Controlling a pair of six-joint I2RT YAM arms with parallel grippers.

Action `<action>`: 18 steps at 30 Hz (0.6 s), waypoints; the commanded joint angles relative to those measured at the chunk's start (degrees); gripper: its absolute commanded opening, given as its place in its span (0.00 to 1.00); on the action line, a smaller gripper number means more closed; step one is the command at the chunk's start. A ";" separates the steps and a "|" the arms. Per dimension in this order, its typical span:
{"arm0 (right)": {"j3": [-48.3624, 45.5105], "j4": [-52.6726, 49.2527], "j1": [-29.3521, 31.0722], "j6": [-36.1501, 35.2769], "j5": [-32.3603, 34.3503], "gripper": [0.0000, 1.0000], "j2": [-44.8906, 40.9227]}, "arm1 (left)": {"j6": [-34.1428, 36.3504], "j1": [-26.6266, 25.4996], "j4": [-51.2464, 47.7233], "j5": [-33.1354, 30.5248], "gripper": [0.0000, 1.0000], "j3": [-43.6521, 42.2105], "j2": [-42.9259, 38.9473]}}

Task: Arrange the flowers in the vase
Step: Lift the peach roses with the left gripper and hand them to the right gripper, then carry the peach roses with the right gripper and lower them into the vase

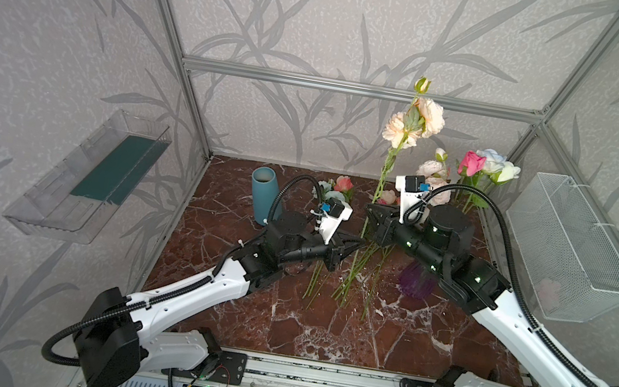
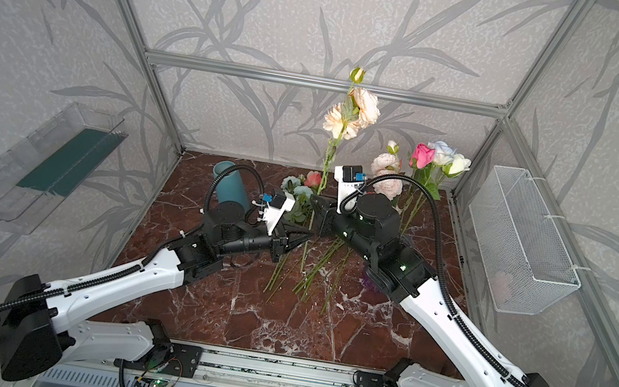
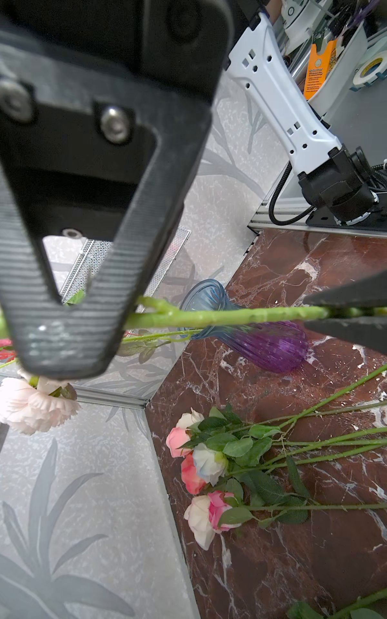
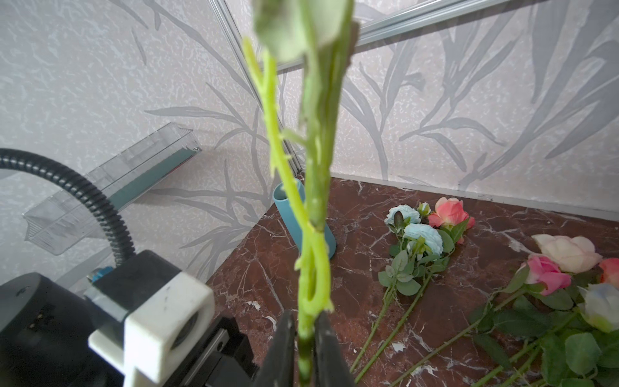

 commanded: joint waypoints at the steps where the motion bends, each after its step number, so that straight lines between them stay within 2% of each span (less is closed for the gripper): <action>1: 1.60 3.35 -0.09 -0.01 0.53 0.05 -0.25 | 0.83 -0.35 0.05 0.02 0.03 0.42 -0.37; 2: 1.65 3.31 -0.09 -0.30 0.75 0.04 -0.36 | 0.94 -0.37 -0.36 -0.33 0.11 0.56 -0.33; 5: 1.62 3.04 0.06 -1.59 1.85 0.02 -1.01 | 1.02 -0.33 -1.22 -1.75 0.45 0.63 -0.43; 7: 1.32 2.96 0.22 -2.22 2.91 0.01 -1.95 | 1.08 -0.31 -1.90 -3.25 0.59 0.74 -0.55; 9: 1.17 2.52 0.26 -3.33 4.36 0.01 -3.10 | 2.09 -0.32 -3.43 -5.62 0.66 0.99 -1.08; 12: 2.14 -0.56 0.26 -7.40 8.83 0.01 -5.41 | 4.08 -0.30 -6.05 -11.67 0.69 1.24 -2.14; 15: 2.59 -4.49 0.18 -13.68 17.52 0.00 -8.97 | 4.58 -0.26 -6.40 -18.62 0.69 0.51 -3.54; 18: 1.60 -5.45 -0.95 -20.11 26.87 0.00 -13.44 | 5.20 -0.15 -4.36 -18.85 0.69 -0.94 -4.77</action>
